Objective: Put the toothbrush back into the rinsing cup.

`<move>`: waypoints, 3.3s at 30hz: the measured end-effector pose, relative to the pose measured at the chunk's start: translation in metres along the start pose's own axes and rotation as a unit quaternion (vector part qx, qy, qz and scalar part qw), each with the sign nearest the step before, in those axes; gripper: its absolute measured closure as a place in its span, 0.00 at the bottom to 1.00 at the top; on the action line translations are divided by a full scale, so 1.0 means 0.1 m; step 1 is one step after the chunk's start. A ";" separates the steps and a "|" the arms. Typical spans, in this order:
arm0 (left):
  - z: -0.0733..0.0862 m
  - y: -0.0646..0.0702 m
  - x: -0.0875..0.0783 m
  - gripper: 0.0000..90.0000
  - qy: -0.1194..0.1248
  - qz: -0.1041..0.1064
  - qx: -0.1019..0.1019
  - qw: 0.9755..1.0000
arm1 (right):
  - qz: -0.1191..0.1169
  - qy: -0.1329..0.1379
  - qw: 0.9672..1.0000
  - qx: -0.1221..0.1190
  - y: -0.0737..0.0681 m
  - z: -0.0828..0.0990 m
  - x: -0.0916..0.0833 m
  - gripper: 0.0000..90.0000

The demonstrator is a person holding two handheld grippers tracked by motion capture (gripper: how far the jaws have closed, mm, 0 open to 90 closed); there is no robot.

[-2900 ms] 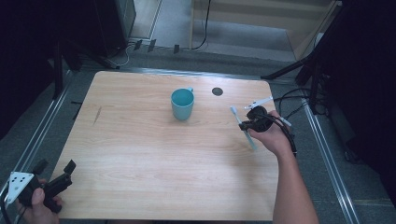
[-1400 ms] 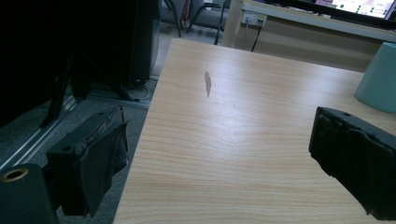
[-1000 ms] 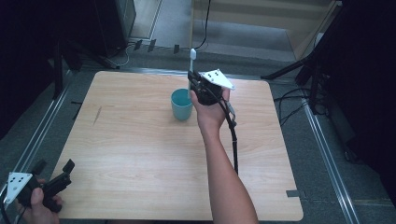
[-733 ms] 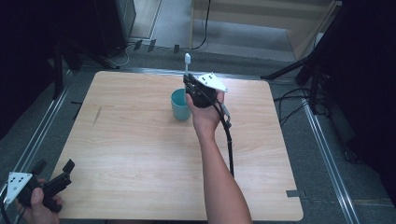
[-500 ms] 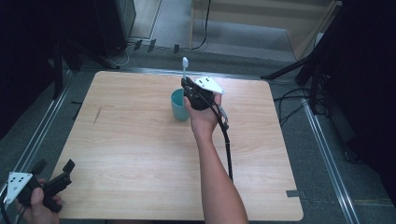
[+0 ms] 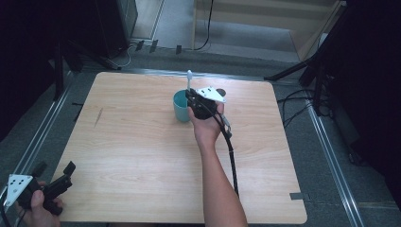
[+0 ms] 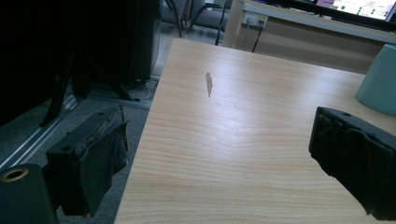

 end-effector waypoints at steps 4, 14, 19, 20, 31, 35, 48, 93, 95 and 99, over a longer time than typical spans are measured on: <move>0.00 0.00 0.00 0.05 0.000 0.001 0.001 1.000 | 0.000 -0.008 1.000 -0.004 0.00 0.05 0.02 0.89; 0.00 0.00 0.00 0.05 0.000 0.000 0.000 1.000 | 0.010 -0.036 0.999 -0.004 0.05 0.18 0.06 0.89; 0.00 0.00 0.00 0.05 0.000 0.000 0.000 1.000 | 0.009 -0.042 0.999 -0.001 0.06 0.19 0.07 0.89; 0.00 0.00 0.00 0.05 0.000 0.001 0.000 1.000 | 0.009 -0.043 0.999 0.000 0.06 0.20 0.07 0.89; 0.00 0.00 0.00 0.05 0.000 0.001 -0.002 1.000 | 0.004 -0.057 0.998 0.005 0.11 0.22 0.08 0.88; 0.00 0.00 0.00 0.05 0.000 0.002 -0.002 1.000 | 0.007 -0.055 0.998 0.003 0.13 0.21 0.07 0.87; 0.00 0.00 0.00 0.05 0.000 0.002 0.000 1.000 | 0.004 -0.052 0.999 -0.007 0.16 0.18 0.03 0.79; 0.00 0.01 0.00 0.05 0.001 0.001 0.001 1.000 | 0.091 -0.005 0.996 -0.025 0.63 0.35 -1.16 0.03; 0.00 0.01 0.00 0.05 0.001 0.001 0.001 1.000 | 0.087 -0.004 0.996 -0.021 0.68 0.38 -1.25 0.00; 0.00 0.01 0.00 0.05 0.001 -0.001 0.001 1.000 | 0.101 -0.003 0.995 -0.014 0.81 0.46 -1.45 0.00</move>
Point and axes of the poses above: each handheld gripper's, and its own axes: x roughly forward along the jaws, z roughly out of its underside, y roughly to its right, the point moved 1 cm from there along x, roughly forward along the jaws, and after that the axes turned 2 degrees about x, right-handed, at the moved point
